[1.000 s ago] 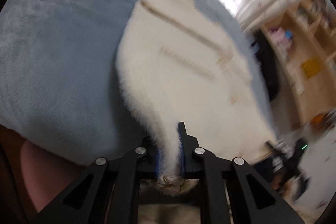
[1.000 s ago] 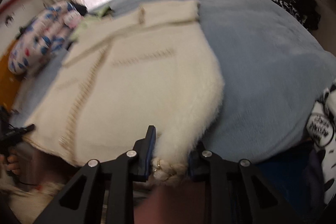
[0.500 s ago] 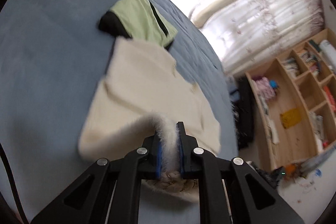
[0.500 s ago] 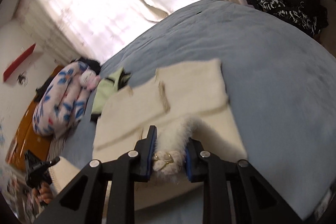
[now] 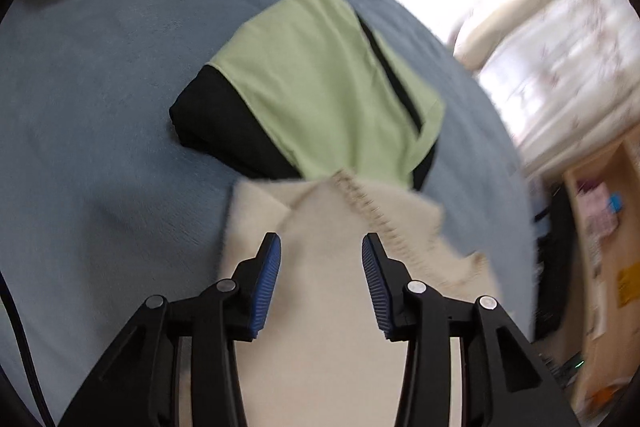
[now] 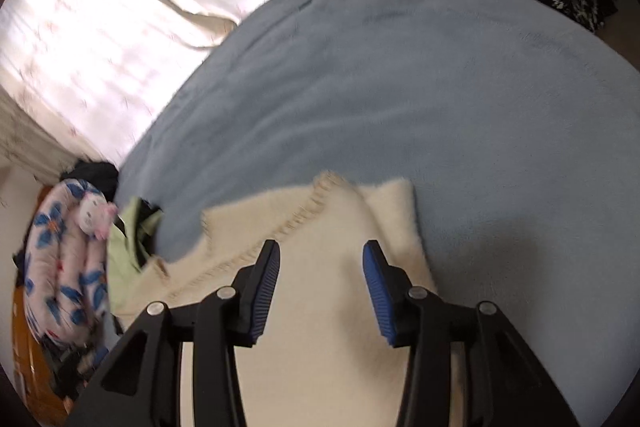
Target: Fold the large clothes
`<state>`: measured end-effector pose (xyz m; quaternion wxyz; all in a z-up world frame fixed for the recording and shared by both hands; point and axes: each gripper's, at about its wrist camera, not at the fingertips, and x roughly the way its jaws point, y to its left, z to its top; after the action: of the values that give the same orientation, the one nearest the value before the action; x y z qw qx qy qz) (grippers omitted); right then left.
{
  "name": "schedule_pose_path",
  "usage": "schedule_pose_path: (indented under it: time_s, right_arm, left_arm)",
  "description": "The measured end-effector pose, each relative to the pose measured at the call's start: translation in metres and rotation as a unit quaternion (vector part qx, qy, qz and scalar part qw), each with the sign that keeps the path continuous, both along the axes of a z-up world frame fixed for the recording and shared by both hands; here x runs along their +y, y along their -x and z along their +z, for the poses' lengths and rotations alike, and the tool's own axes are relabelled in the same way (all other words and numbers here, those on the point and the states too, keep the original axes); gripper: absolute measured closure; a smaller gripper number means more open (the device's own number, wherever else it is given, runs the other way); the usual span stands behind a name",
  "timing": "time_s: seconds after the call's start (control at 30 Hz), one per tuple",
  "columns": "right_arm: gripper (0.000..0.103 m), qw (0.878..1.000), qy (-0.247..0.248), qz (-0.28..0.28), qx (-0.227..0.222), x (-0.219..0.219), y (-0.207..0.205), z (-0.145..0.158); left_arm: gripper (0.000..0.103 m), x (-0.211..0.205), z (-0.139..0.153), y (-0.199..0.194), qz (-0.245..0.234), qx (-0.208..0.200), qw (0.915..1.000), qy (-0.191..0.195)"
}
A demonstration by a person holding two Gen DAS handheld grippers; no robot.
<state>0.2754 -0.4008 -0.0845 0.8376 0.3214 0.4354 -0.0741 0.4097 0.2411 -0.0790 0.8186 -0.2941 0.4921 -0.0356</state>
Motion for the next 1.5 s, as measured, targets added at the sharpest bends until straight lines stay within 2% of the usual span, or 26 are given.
schedule_pose_path:
  time_s: [0.17,0.27,0.4,0.53,0.67,0.77,0.8,0.83,0.87,0.9,0.97,1.0,1.07,1.2,1.3,1.4,1.5]
  right_arm:
    - [0.059,0.997,0.051,0.049,0.023,0.005,-0.011,-0.021]
    - [0.059,0.993,0.089,0.076,0.031,0.012,-0.024,-0.024]
    - [0.052,0.985,0.13,0.104,0.046,0.021,-0.047,-0.026]
    - [0.048,0.98,0.15,0.115,0.061,0.025,-0.068,-0.031]
    - [0.047,0.975,0.171,0.125,0.071,0.033,-0.081,-0.04]
    - [0.047,0.972,0.189,0.127,0.063,0.039,-0.081,-0.044]
    - [0.051,0.97,0.197,0.127,0.061,0.04,-0.08,-0.045]
    - [0.056,0.969,0.201,0.13,0.059,0.042,-0.078,-0.046]
    - [0.073,0.967,0.211,0.131,0.058,0.046,-0.076,-0.046]
    - [0.092,0.963,0.228,0.129,0.058,0.049,-0.073,-0.044]
    - [0.094,0.962,0.24,0.123,0.046,0.051,-0.064,-0.039]
    - [0.095,0.961,0.244,0.119,0.041,0.053,-0.06,-0.036]
    - [0.095,0.962,0.252,0.107,0.019,0.055,-0.047,-0.024]
    - [0.096,0.958,0.272,0.086,-0.033,0.059,-0.03,0.013]
    - [0.096,0.954,0.282,0.073,-0.071,0.061,-0.026,0.044]
    - [0.096,0.948,0.296,0.056,-0.099,0.064,-0.034,0.066]
    - [0.096,0.948,0.298,0.041,-0.102,0.064,-0.054,0.066]
  left_arm:
    - [0.063,-0.014,-0.019,-0.008,-0.067,0.0,0.9953,-0.069]
    - [0.063,-0.024,-0.021,-0.015,-0.098,-0.013,0.9879,-0.119]
    - [0.062,-0.042,-0.017,-0.023,-0.131,-0.031,0.9769,-0.166]
    - [0.059,-0.059,-0.015,-0.032,-0.159,-0.054,0.9593,-0.227]
    - [0.056,-0.086,-0.024,-0.046,-0.202,-0.054,0.9335,-0.291]
    - [0.056,-0.098,-0.029,-0.053,-0.209,-0.062,0.921,-0.323]
    - [0.059,-0.101,-0.03,-0.054,-0.208,-0.065,0.919,-0.329]
    - [0.076,-0.106,-0.032,-0.054,-0.212,-0.067,0.9182,-0.328]
    - [0.081,-0.113,-0.034,-0.054,-0.214,-0.07,0.9162,-0.331]
    - [0.09,-0.118,-0.034,-0.052,-0.21,-0.076,0.9109,-0.347]
    - [0.096,-0.13,-0.032,-0.036,-0.2,-0.094,0.8895,-0.4]
    - [0.097,-0.132,-0.029,-0.029,-0.193,-0.103,0.8841,-0.413]
    - [0.097,-0.128,-0.017,-0.014,-0.169,-0.126,0.8829,-0.419]
    - [0.097,-0.114,0.021,0.005,-0.129,-0.16,0.8922,-0.402]
    - [0.097,-0.111,0.055,0.012,-0.104,-0.188,0.8892,-0.404]
    - [0.097,-0.107,0.076,0.005,-0.069,-0.202,0.8903,-0.402]
    - [0.097,-0.106,0.074,-0.02,-0.044,-0.199,0.8943,-0.398]
